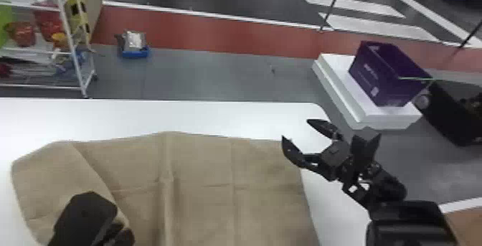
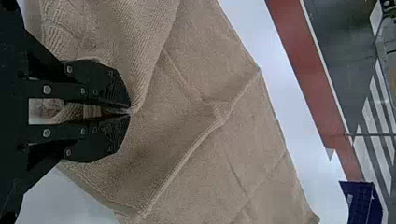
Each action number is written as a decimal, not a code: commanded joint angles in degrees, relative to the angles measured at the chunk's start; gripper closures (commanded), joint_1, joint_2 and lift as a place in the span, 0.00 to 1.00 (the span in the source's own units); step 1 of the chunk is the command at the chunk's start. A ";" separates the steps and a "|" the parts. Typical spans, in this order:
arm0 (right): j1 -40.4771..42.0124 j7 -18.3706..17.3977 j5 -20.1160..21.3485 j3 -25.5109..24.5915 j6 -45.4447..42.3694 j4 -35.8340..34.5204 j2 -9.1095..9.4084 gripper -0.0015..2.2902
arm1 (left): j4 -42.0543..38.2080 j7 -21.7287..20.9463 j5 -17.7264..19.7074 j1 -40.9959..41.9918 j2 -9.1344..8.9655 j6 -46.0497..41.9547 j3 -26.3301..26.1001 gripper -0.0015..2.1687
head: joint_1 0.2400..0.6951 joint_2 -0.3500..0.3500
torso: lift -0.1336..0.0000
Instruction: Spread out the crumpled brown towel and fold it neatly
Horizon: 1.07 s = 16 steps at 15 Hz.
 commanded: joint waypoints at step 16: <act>-0.57 0.02 0.35 1.02 -0.70 1.44 -0.15 0.06 | -0.79 5.20 6.18 -0.41 -0.58 3.86 18.11 0.07 | 1.00 0.36 | 0.08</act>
